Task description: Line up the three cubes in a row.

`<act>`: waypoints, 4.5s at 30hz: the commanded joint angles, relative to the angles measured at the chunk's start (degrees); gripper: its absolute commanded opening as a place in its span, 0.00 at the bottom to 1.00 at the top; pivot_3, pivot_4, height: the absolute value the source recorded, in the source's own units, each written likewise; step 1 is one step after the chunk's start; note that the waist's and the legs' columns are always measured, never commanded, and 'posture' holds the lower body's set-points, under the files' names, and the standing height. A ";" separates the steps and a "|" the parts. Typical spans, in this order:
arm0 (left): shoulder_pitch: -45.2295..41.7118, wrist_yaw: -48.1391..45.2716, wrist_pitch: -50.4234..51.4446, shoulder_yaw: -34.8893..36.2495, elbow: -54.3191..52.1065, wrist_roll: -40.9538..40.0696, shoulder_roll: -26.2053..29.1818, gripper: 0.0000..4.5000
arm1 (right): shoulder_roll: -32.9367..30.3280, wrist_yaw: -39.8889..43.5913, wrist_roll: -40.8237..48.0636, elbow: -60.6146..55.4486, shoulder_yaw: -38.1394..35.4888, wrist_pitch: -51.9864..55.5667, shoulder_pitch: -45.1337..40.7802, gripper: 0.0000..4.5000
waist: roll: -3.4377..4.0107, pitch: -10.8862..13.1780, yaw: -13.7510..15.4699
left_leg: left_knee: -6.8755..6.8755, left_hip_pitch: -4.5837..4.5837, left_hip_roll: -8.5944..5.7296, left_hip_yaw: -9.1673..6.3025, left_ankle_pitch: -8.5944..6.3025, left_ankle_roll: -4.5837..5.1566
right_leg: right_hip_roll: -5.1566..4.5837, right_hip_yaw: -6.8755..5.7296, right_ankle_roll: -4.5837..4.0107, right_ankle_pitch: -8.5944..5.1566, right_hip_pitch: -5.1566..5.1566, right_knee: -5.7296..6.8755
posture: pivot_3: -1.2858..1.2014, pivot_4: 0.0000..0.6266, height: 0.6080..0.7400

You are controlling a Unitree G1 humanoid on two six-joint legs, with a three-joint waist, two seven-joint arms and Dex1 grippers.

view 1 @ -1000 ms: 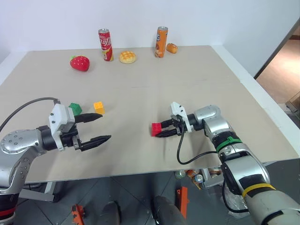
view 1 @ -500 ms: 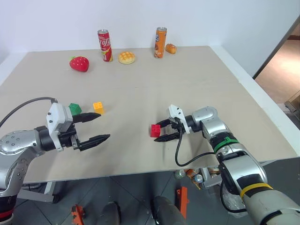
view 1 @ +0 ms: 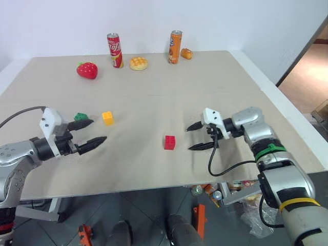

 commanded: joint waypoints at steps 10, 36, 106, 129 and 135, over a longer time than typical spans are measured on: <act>1.91 20.46 3.23 8.81 9.77 5.55 -4.50 0.96 | 10.30 -14.55 22.29 -33.50 -14.06 25.66 1.49 0.96 | 0.11 0.07 0.05 | -0.08 -0.06 0.01 -0.04 -0.02 0.03 | 0.00 -0.04 0.00 -0.07 -0.06 0.01 | 0.52 0.24 1.00; -19.85 18.23 -4.97 -6.69 35.39 18.82 -7.18 0.96 | 11.54 -25.06 26.98 -60.32 -9.08 41.30 17.58 0.96 | 0.01 0.00 1.56 | 0.05 -0.40 -0.03 -0.19 0.05 -0.11 | -0.04 -0.24 0.09 0.03 -0.23 0.02 | 0.52 0.24 1.00; -40.49 -29.69 -33.58 -30.13 54.16 26.91 -18.67 0.31 | -5.76 -26.47 34.81 -72.88 -15.76 46.31 31.10 0.97 | -0.03 0.02 1.63 | 0.19 -0.53 -0.10 -0.27 0.06 0.04 | -0.01 -0.21 0.17 0.04 -0.22 0.02 | 0.52 0.24 1.00; -44.87 -26.21 -37.34 -28.02 64.21 29.59 -22.63 0.80 | -6.22 -28.95 36.24 -74.25 -15.54 46.84 31.91 0.97 | -0.03 0.02 1.58 | 0.23 -0.54 -0.12 -0.29 0.06 0.05 | 0.00 -0.20 0.21 0.06 -0.20 0.02 | 0.52 0.24 1.00; -43.58 -28.34 -35.91 -26.83 61.53 28.52 -20.20 0.98 | -6.05 -28.60 36.30 -73.71 -15.22 46.67 31.32 0.97 | -0.03 0.02 1.56 | 0.23 -0.54 -0.12 -0.29 0.06 0.05 | 0.00 -0.19 0.21 0.06 -0.20 0.02 | 0.52 0.24 1.00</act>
